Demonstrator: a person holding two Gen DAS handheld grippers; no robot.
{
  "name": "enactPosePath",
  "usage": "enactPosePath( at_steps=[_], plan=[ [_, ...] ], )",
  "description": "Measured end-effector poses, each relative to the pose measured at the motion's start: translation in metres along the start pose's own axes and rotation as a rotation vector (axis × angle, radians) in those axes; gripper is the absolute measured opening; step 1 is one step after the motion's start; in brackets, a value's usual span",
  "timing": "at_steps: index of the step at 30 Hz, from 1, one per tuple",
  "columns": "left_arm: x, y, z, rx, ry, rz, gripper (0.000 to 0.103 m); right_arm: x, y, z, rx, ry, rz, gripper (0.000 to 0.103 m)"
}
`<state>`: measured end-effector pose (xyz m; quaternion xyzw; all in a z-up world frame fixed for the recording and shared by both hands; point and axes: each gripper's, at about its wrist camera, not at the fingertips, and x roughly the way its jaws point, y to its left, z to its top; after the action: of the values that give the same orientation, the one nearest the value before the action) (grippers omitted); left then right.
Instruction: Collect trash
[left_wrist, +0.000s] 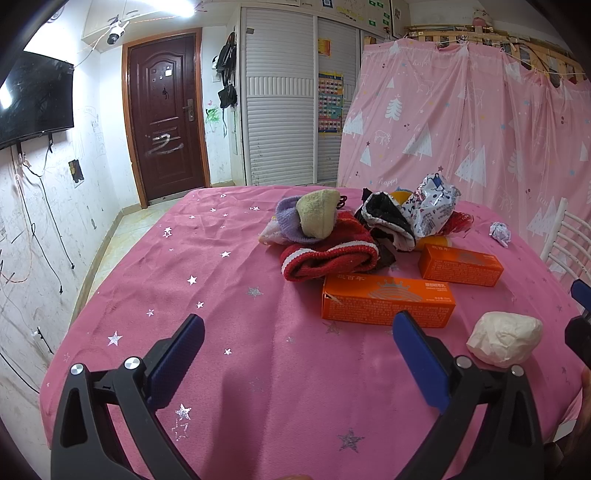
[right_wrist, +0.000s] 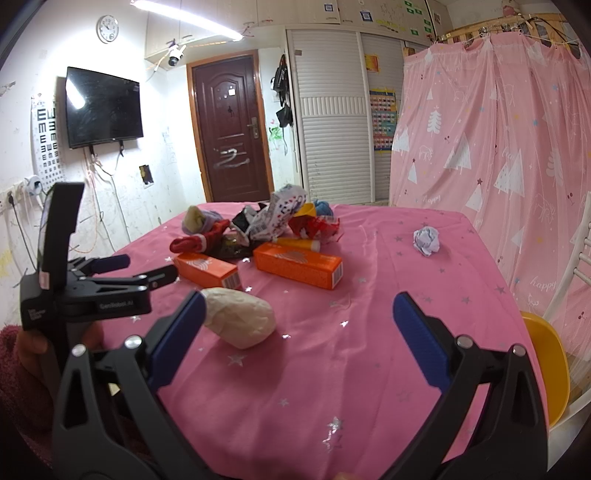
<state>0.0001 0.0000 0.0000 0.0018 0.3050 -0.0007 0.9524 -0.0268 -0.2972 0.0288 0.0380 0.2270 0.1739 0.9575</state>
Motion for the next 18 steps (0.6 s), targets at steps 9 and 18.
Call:
enactPosePath(
  at_steps=[9,18],
  plan=[
    [-0.0001,0.0,-0.0001,0.001,0.0,0.0,0.095,-0.0009,0.0003,-0.0001,0.003,-0.003,0.0,0.097],
    [0.0,-0.0001,-0.0001,0.002,0.001,0.001,0.095,-0.0007,-0.0004,-0.0001,0.004,-0.003,0.0,0.097]
  ],
)
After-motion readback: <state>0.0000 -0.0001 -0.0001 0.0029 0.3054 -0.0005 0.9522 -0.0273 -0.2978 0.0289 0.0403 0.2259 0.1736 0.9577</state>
